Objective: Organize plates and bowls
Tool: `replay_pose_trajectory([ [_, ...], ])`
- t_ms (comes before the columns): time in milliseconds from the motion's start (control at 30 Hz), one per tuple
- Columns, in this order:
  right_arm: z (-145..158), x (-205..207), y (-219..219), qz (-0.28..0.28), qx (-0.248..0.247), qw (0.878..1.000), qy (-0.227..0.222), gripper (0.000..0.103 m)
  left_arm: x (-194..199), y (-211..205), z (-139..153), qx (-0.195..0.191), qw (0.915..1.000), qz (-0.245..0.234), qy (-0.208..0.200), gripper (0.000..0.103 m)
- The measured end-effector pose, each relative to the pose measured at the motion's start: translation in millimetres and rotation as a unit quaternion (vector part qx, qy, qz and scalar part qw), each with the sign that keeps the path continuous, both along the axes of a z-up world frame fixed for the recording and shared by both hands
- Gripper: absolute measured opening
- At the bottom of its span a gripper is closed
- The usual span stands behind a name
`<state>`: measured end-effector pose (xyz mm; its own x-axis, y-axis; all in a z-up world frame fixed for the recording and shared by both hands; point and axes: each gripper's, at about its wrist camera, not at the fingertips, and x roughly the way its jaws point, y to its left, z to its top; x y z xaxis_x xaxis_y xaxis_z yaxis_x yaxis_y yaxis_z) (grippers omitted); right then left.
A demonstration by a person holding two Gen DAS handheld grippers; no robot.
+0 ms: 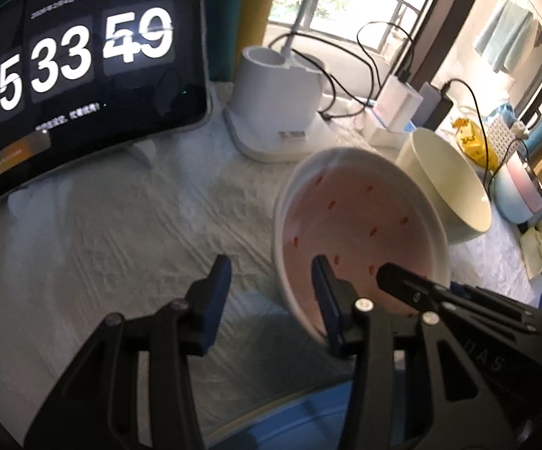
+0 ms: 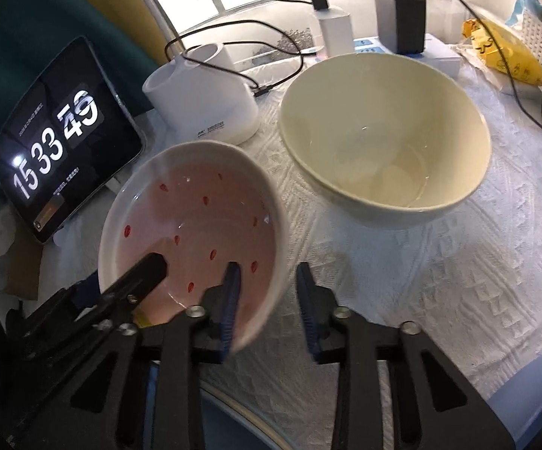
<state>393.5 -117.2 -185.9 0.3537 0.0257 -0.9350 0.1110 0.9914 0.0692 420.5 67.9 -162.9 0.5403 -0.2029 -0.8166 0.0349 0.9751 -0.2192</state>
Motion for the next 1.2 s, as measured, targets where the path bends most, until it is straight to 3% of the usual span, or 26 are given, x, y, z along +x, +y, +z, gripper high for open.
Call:
replay_pose_trajectory([
  [67, -2.6, 0.5, 2.1, 0.000, -0.002, 1.000, 0.000, 0.018, -0.3, -2.1, -3.0, -0.005, 1.0000, -0.004, 0.002, 0.042],
  [133, -2.4, 0.4, 1.9, 0.000, 0.001, 1.000, -0.004, 0.017, -0.7, -3.5, -3.9, -0.012, 0.9999, -0.010, 0.002, 0.031],
  [233, -0.6, 0.6, 4.9, 0.004, 0.001, 1.000, -0.008, 0.017, -4.0, -8.7, -2.3, -0.006, 0.9997, -0.021, -0.007, 0.023],
  [733, 21.8, -7.0, 6.8, 0.015, 0.001, 0.999, -0.037, 0.017, -12.9, -5.9, 6.2, -0.004, 0.9994, -0.015, -0.030, 0.023],
  [1200, 46.5, -30.0, 12.5, 0.027, 0.004, 0.997, -0.067, 0.017, -37.4, -8.4, 38.5, 0.001, 0.9973, -0.006, -0.073, 0.023],
])
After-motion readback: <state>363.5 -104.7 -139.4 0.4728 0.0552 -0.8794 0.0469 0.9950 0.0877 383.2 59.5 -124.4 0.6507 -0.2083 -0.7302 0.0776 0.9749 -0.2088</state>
